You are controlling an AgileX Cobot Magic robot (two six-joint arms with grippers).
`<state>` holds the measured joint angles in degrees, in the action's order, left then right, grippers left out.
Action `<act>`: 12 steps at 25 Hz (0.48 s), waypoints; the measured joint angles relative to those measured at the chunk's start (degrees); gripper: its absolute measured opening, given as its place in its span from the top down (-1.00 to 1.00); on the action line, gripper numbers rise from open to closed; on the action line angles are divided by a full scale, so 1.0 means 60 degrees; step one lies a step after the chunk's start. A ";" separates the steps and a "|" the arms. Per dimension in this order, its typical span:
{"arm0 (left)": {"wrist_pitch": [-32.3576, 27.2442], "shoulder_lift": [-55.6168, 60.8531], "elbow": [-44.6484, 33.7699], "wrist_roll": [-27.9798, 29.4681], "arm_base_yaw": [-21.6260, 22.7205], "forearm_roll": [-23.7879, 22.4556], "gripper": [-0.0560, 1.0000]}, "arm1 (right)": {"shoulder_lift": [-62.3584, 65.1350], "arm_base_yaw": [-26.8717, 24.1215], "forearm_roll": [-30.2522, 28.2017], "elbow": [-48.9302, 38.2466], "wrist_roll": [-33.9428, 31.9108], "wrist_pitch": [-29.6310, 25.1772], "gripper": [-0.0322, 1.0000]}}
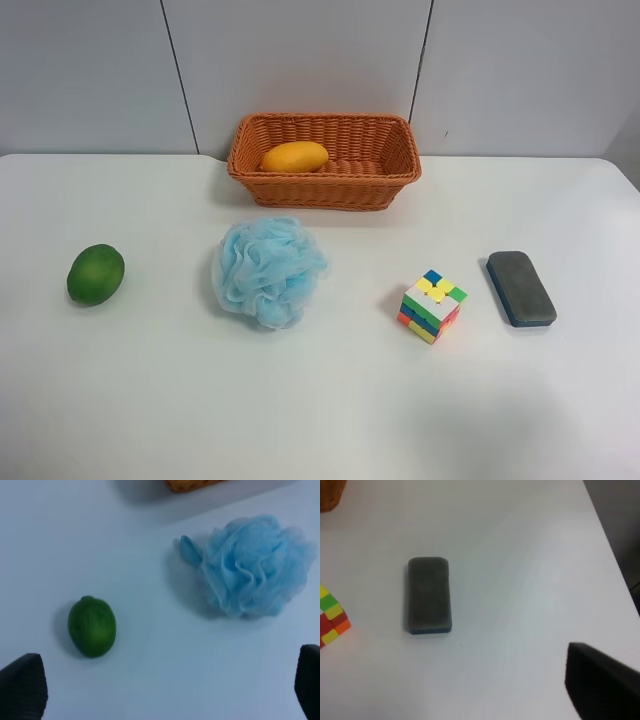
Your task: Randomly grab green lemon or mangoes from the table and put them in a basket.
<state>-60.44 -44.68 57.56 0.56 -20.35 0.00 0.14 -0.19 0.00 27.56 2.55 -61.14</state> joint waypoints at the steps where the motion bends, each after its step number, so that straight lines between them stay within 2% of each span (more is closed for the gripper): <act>1: -0.0086 0.0580 -0.0306 0.0000 0.0000 0.0000 -0.99 | 0.0000 0.0000 0.0000 0.0000 0.0000 0.0000 -0.98; 7: -0.0445 0.3095 -0.1994 0.0000 0.0060 0.0000 -0.99 | 0.0000 0.0000 0.0000 0.0000 0.0000 0.0000 -0.98; 10: -0.0465 0.3939 -0.2788 -0.0011 0.0657 0.0000 -0.99 | 0.0000 0.0000 0.0000 0.0000 0.0000 0.0000 -0.98; 12: -0.0465 0.4457 -0.3282 -0.0093 0.1308 0.0174 -0.99 | 0.0000 0.0000 0.0000 0.0000 0.0000 0.0000 -0.98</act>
<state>-63.23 -17.94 37.87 0.00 -12.50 1.05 0.14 -0.19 0.00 27.56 2.55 -61.14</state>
